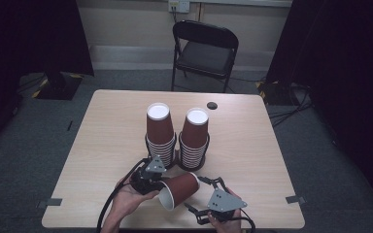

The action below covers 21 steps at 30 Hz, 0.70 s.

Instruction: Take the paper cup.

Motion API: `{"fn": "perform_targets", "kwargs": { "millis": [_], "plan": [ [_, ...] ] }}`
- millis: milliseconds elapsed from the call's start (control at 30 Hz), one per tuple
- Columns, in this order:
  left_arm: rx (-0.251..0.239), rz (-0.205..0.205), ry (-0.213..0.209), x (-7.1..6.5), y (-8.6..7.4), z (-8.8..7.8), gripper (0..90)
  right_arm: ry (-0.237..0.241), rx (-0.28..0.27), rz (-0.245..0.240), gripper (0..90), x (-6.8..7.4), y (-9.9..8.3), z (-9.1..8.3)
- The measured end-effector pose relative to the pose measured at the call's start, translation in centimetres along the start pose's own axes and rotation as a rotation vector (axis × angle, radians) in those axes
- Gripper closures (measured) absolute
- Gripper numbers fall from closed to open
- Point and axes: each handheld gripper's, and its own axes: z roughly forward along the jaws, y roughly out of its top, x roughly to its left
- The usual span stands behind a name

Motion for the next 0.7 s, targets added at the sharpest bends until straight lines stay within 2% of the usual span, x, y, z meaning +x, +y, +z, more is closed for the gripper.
{"fn": "perform_targets", "kwargs": {
  "millis": [100,333,400,700],
  "plan": [
    [0.027,-0.017,-0.005,0.2,0.3,0.0,86.0,0.003,0.032,-0.049,10.5,0.2,0.1,0.4],
    [0.087,0.012,-0.03,0.4,1.1,0.0,86.0,0.014,0.076,-0.124,8.5,0.8,0.3,1.3],
    [0.096,0.012,-0.041,0.3,1.1,0.0,86.0,-0.005,0.093,-0.153,8.5,1.0,0.4,1.5],
    [0.128,0.011,-0.055,0.5,1.5,0.1,86.3,-0.013,0.133,-0.242,8.1,1.7,0.9,2.4]
  ]
}}
